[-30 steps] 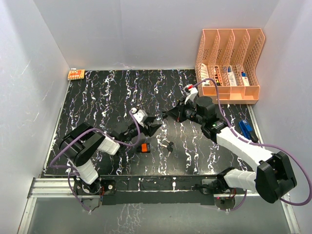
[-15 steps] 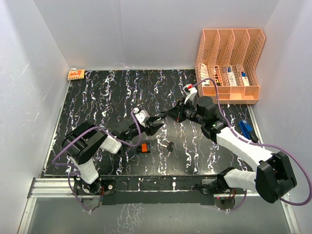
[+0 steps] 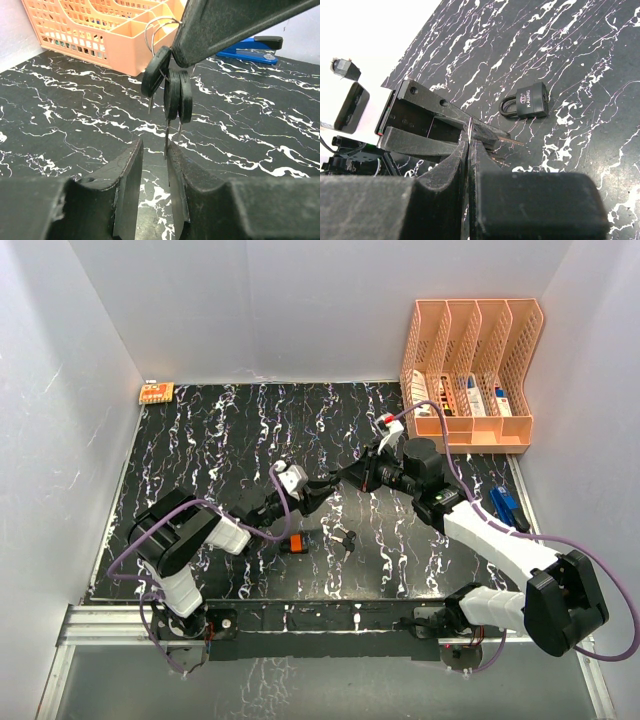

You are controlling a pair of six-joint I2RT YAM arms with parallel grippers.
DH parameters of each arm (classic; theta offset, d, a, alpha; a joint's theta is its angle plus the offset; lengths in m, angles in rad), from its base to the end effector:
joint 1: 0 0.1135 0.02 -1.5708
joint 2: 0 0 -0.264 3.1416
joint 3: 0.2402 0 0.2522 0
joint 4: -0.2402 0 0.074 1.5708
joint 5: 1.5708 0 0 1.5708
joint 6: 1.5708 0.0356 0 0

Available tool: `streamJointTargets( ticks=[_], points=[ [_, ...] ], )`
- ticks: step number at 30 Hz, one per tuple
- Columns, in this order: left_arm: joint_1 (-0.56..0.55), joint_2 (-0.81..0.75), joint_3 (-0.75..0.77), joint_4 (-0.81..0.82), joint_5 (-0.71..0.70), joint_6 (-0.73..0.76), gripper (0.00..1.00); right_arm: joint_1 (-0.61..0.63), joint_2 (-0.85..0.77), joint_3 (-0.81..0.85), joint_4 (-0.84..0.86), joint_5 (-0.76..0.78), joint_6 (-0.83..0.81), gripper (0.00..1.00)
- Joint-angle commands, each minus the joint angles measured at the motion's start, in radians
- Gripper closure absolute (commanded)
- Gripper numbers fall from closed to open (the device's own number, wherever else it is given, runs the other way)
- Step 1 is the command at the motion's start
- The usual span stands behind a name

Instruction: Unlock with the key

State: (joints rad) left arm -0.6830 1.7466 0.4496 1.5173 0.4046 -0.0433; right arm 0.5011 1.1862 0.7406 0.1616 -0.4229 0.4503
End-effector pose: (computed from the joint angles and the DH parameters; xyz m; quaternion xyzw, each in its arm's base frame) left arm 0.2195 -0.1966 0.1771 0.3414 0.5320 -0.3890 0.6702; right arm 0.2298 0.1425 0.2769 -0.1457 0.7788 0.4179 0.4445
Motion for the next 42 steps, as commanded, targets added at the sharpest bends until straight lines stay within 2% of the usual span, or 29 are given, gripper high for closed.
streamJointTargets(
  ticks=[1,4,11,15,18,19,21,23,27,33,42],
  points=[
    [-0.004,-0.008,0.033,0.036,0.024,0.016,0.76,-0.006,-0.001,0.001,0.074,-0.019,0.008,1.0],
    [-0.004,-0.003,0.038,0.038,0.03,0.011,0.8,-0.006,-0.002,-0.001,0.075,-0.018,0.008,1.0],
    [-0.005,-0.013,0.043,0.009,0.046,-0.002,1.0,-0.006,0.0,-0.006,0.073,-0.004,0.009,1.0],
    [-0.005,-0.064,0.044,-0.087,0.034,-0.025,1.0,-0.006,0.001,-0.002,0.059,0.036,0.015,1.0],
    [-0.004,-0.138,0.083,-0.317,0.005,-0.023,1.0,-0.01,-0.024,-0.003,0.036,0.101,0.014,0.83],
    [-0.004,-0.163,0.106,-0.417,-0.009,-0.018,1.0,-0.015,-0.042,-0.009,0.029,0.129,0.012,0.75],
    [-0.004,-0.222,0.147,-0.607,-0.046,-0.004,1.0,-0.027,-0.087,-0.027,0.019,0.185,0.011,0.54],
    [-0.004,-0.263,0.187,-0.766,-0.072,0.016,1.0,-0.039,-0.133,-0.044,0.016,0.218,0.001,0.42],
    [-0.004,-0.319,0.236,-0.943,-0.074,0.047,1.0,-0.044,-0.16,-0.049,0.008,0.226,-0.049,0.41],
    [-0.004,-0.343,0.334,-1.19,0.018,0.129,1.0,-0.047,-0.167,-0.064,0.027,0.207,-0.114,0.42],
    [-0.004,-0.286,0.458,-1.368,0.235,0.231,1.0,-0.045,-0.122,-0.094,0.082,0.093,-0.169,0.47]
  ],
)
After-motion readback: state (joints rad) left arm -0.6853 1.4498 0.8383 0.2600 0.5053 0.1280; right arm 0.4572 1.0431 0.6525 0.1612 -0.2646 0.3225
